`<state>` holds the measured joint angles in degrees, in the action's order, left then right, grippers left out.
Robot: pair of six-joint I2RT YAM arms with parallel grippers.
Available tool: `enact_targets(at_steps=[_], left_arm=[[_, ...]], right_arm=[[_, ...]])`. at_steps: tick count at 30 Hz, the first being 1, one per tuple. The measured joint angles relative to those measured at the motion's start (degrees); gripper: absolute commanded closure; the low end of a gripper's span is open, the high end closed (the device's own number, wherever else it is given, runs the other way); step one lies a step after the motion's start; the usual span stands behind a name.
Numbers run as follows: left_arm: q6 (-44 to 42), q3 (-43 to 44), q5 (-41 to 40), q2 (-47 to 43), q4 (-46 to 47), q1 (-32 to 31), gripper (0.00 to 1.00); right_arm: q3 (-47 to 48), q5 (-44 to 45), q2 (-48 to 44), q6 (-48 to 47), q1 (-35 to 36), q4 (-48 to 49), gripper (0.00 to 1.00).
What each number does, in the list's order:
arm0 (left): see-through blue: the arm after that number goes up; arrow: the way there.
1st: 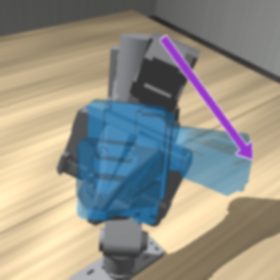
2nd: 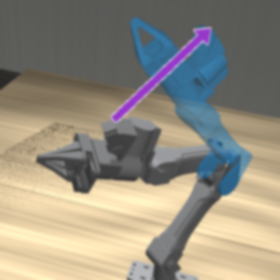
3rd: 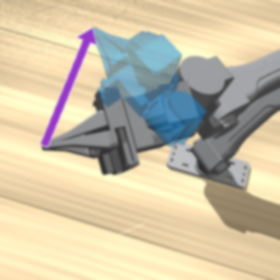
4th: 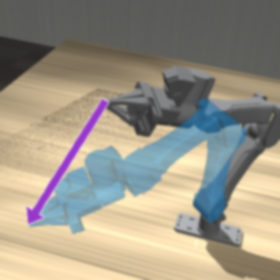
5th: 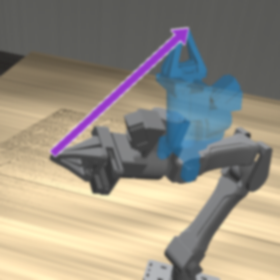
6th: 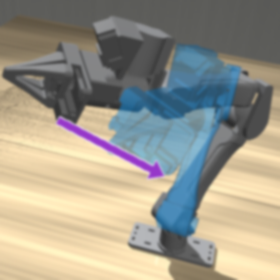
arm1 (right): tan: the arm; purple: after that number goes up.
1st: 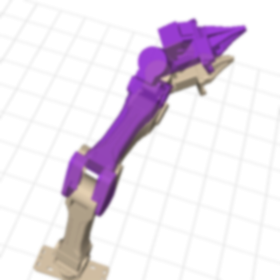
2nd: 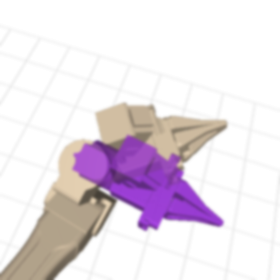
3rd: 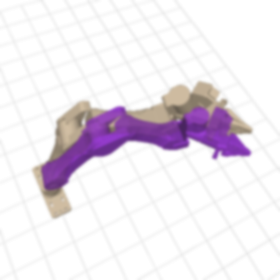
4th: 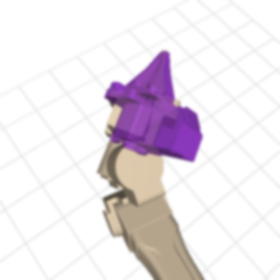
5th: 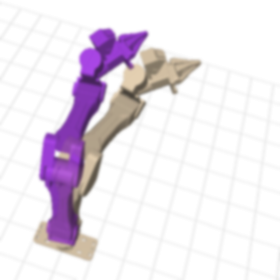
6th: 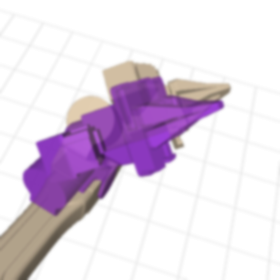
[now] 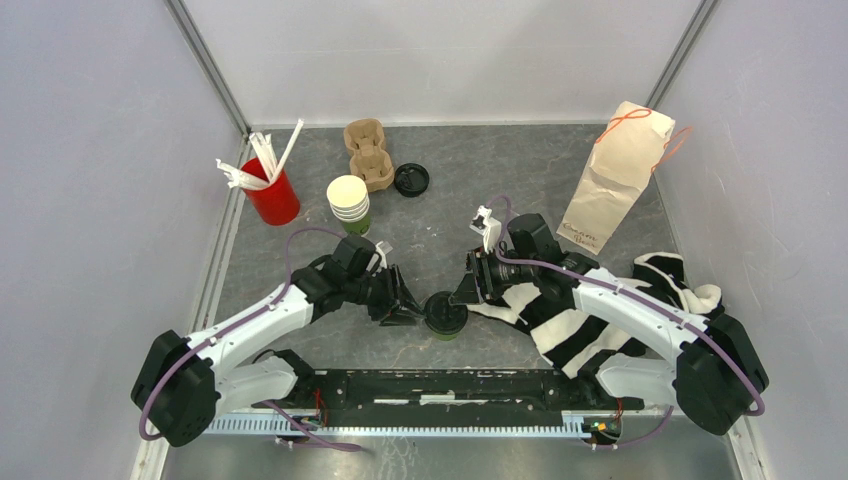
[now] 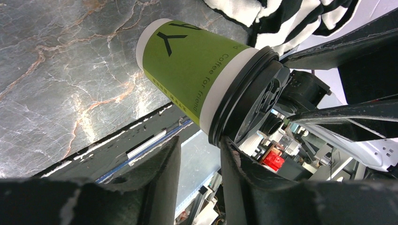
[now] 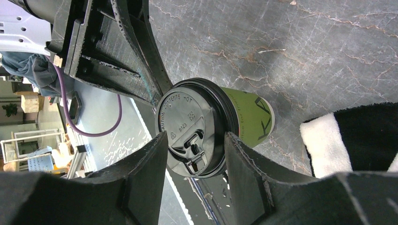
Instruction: Pack the takeout coffee
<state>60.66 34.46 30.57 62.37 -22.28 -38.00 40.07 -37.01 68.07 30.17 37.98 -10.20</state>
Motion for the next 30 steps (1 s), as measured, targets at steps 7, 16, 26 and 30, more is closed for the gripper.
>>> enact_targets(at_steps=[7,16,26,30], left_arm=[[-0.09,0.37,-0.37,0.87,0.22,-0.26,0.72],[-0.72,-0.74,-2.16,1.51,2.71,-2.86,0.75],[-4.70,5.81,-7.82,2.47,-6.88,-4.63,0.57],[-5.70,9.22,-11.32,2.47,-12.79,-4.68,0.42]], right_arm=[[-2.51,0.83,-1.01,0.31,-0.11,3.50,0.48],[-6.25,3.48,-1.86,0.57,-0.22,2.29,0.47],[-2.67,1.79,-0.81,0.09,-0.39,-1.57,0.36],[0.87,0.92,-1.31,-0.20,-0.46,-3.74,0.28]])
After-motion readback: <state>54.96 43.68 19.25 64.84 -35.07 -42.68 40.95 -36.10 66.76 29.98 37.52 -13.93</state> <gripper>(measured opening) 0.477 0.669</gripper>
